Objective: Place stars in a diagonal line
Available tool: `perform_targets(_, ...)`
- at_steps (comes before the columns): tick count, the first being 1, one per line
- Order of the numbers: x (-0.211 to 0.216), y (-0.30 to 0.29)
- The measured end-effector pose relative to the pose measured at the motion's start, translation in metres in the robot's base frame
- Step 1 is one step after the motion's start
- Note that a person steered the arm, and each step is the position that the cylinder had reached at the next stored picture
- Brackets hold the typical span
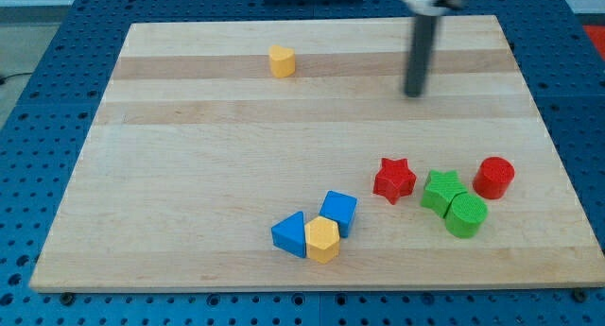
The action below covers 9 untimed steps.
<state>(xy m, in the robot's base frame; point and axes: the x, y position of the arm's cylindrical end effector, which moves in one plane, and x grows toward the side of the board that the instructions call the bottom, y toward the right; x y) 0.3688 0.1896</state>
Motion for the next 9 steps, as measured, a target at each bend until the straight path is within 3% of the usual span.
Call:
perform_targets(2,0.149,0.060)
perform_targets(3,0.169,0.014)
perform_targets(5,0.167,-0.067)
perform_targets(7,0.145,-0.084)
perform_targets(9,0.165,-0.104)
